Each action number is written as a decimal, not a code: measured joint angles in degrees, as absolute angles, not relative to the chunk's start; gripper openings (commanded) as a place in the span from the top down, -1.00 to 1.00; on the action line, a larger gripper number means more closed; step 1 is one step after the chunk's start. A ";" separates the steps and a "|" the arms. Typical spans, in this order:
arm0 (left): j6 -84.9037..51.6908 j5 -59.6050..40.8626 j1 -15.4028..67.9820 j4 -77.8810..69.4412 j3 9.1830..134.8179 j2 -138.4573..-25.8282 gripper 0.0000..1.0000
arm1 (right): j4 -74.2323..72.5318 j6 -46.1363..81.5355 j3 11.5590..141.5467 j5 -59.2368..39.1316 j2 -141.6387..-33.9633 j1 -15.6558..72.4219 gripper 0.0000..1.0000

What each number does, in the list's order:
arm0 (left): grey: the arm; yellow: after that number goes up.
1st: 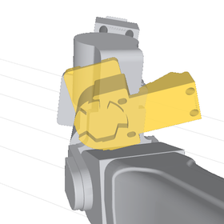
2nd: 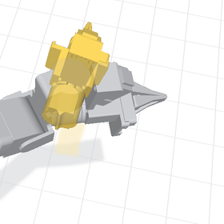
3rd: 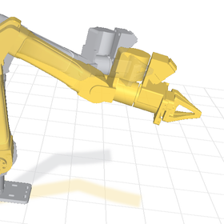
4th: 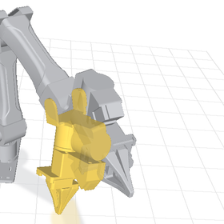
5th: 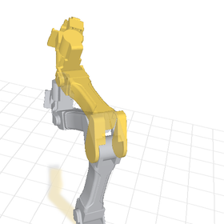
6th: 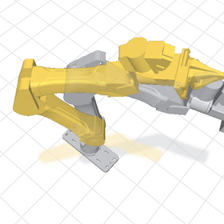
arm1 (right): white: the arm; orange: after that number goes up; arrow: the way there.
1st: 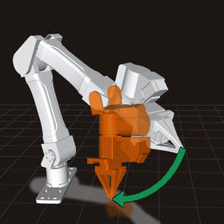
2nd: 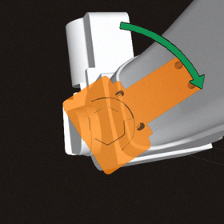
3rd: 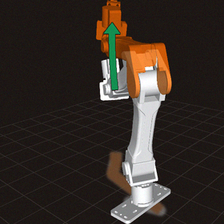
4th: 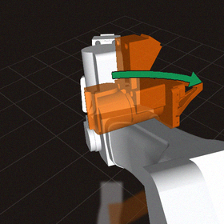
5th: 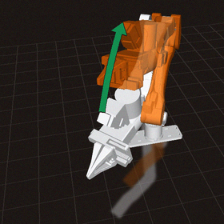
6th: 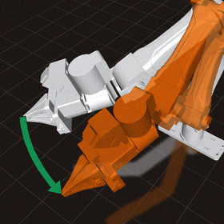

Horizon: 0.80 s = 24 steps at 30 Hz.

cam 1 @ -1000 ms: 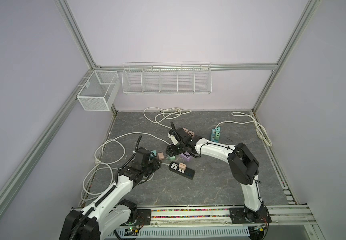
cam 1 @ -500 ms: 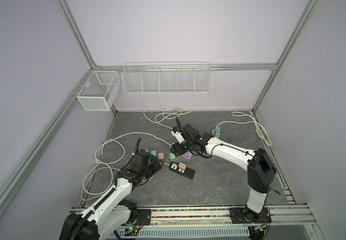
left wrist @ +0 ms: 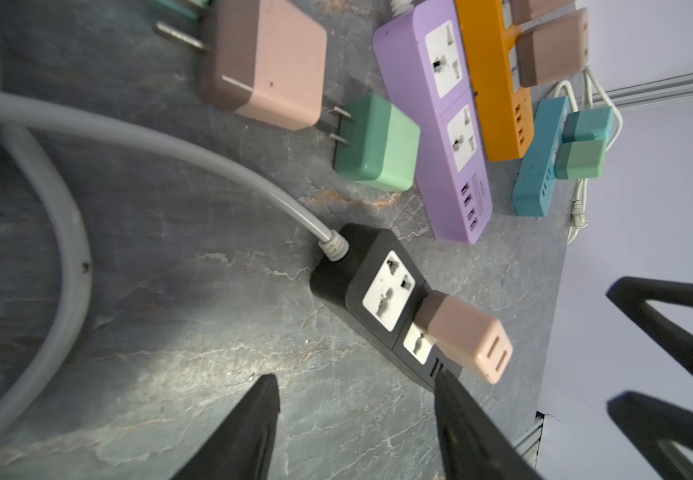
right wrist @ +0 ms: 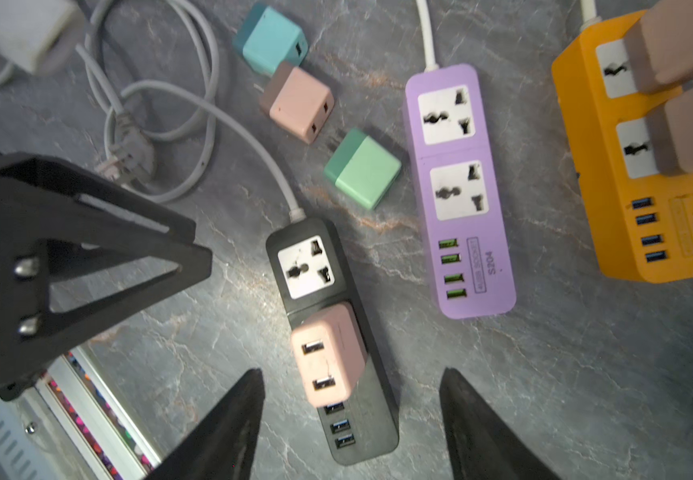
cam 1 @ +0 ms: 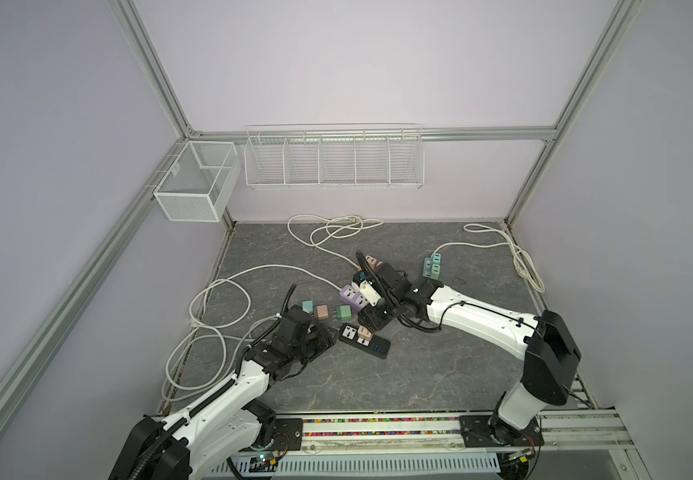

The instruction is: Pull the plug off the socket

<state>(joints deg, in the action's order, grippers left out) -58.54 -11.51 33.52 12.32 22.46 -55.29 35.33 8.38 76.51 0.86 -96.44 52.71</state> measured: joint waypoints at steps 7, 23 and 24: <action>-60.58 -10.96 36.12 8.71 21.50 -57.82 -0.20 | 35.35 6.11 74.19 1.76 -96.16 55.72 -0.40; -63.99 -10.26 37.91 -0.56 20.82 -64.53 -0.14 | 33.76 1.67 71.53 3.11 -97.65 56.53 -0.40; -64.03 -10.26 37.91 -1.10 20.69 -64.82 -0.14 | 33.63 1.54 71.53 3.22 -97.80 56.53 -0.40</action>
<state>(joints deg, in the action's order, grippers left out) -64.03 -10.26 37.91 -1.10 20.69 -64.82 33.63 1.54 71.53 3.22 -97.80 56.53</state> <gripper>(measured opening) 0.572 0.699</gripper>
